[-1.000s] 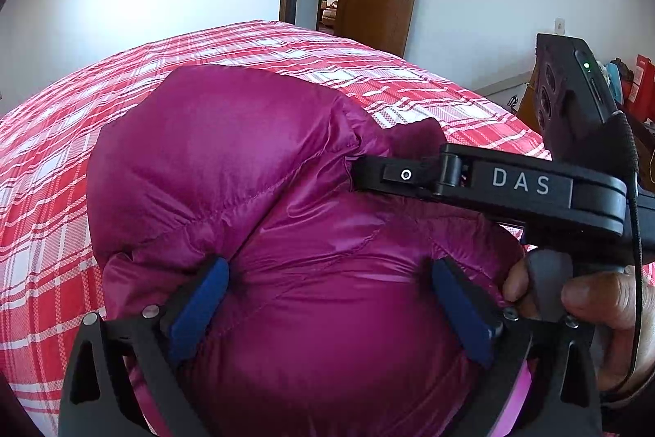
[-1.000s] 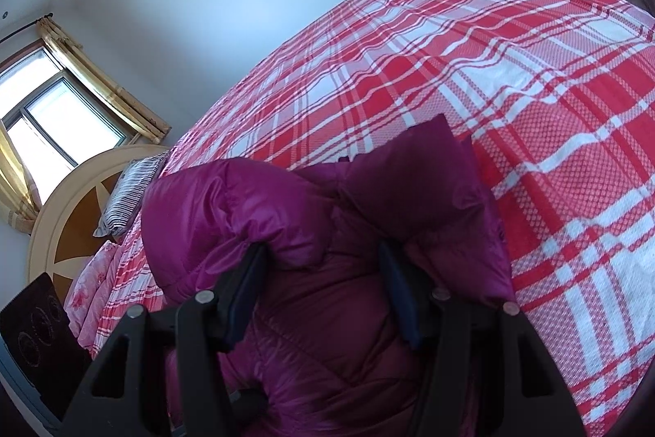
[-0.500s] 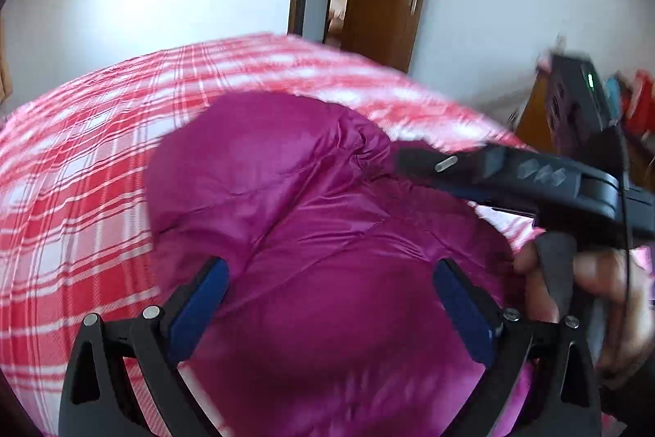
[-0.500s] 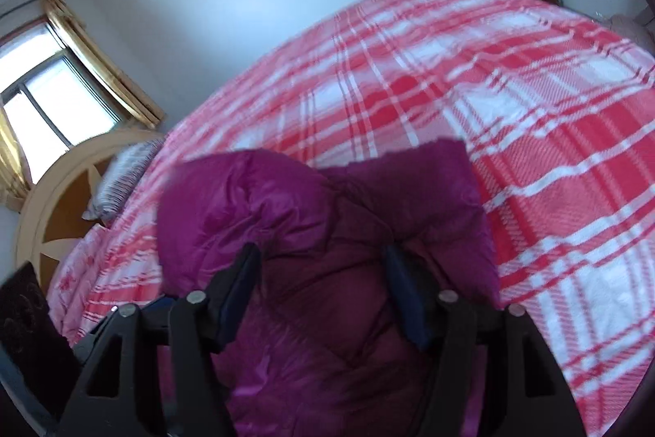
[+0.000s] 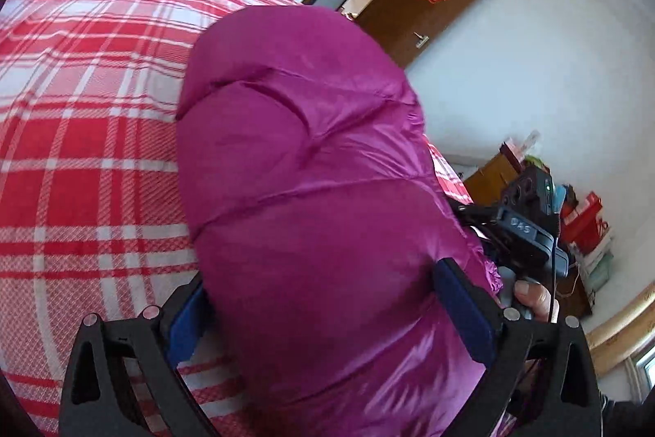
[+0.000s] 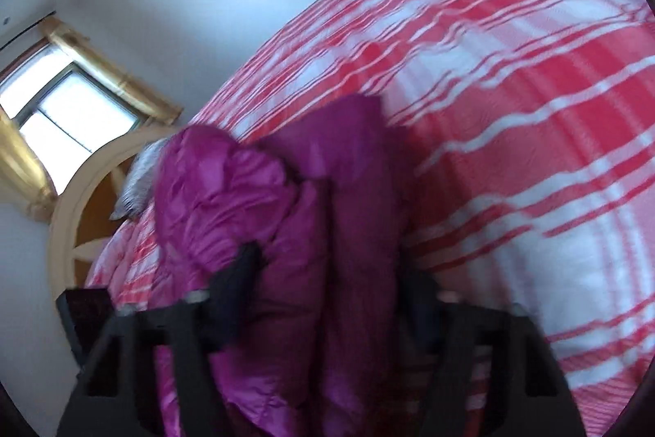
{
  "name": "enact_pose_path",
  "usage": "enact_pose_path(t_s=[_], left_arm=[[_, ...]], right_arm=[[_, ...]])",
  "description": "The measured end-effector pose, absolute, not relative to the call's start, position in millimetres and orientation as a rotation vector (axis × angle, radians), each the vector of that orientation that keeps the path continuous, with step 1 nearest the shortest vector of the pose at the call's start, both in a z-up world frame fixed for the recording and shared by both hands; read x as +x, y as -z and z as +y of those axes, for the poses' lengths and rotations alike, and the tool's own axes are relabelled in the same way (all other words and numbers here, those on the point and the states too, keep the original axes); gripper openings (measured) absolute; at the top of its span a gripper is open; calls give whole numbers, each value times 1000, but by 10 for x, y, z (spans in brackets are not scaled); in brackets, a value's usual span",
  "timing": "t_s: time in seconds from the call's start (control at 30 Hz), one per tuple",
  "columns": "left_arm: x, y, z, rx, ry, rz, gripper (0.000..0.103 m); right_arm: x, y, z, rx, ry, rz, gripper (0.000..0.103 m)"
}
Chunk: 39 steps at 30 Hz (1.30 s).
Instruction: Fold large clothes
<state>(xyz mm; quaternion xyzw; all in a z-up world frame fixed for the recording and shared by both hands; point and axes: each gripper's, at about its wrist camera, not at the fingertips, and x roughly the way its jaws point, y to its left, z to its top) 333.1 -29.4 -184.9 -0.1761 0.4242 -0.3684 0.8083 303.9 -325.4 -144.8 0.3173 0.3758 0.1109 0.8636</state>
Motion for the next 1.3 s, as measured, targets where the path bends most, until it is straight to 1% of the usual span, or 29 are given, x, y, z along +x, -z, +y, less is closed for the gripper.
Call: enact_pose_path(t_s=[0.03, 0.07, 0.1, 0.13, 0.17, 0.23, 0.4, 0.63, 0.8, 0.93, 1.1, 1.2, 1.27, 1.3], left_arm=[[3326, 1828, -319, -368, 778, 913, 91], [3293, 1780, -337, -364, 774, 910, 82], [3255, 1713, -332, -350, 761, 895, 78], [3213, 1651, -333, -331, 747, 886, 74], [3169, 1581, -323, -309, 737, 871, 70], [3077, 1460, -268, -269, 711, 846, 68], [2842, 1182, 113, -208, 625, 812, 67], [2516, 966, 1008, -189, 422, 777, 67], [2381, 1011, 1520, -197, 292, 774, 67], [2349, 1112, 1734, -208, 233, 785, 68], [2308, 1285, 1984, -240, 201, 822, 68], [2362, 1383, 2042, -257, 168, 849, 76], [2314, 1406, 2030, -249, 147, 852, 87], [2313, 1422, 2034, -246, 133, 850, 88]], right_arm=[[3041, 1444, -3200, 651, -236, 788, 43], [3035, 1438, -3158, 648, -245, 792, 38], [3042, 1428, -3134, 659, -258, 794, 31], [3031, 1405, -3112, 666, -262, 792, 27], [3019, 1371, -3080, 667, -265, 790, 26], [3012, 1313, -2980, 670, -293, 787, 23], [3115, 1211, -2601, 675, -393, 794, 22], [3604, 1073, -1472, 629, -596, 831, 21], [3866, 1079, -705, 564, -702, 881, 21], [4010, 1150, -242, 529, -759, 931, 21], [4104, 1223, -22, 501, -783, 962, 21], [4151, 1328, -111, 508, -761, 984, 21], [4188, 1386, -127, 512, -738, 1002, 21], [4194, 1412, -152, 515, -734, 1011, 22]])
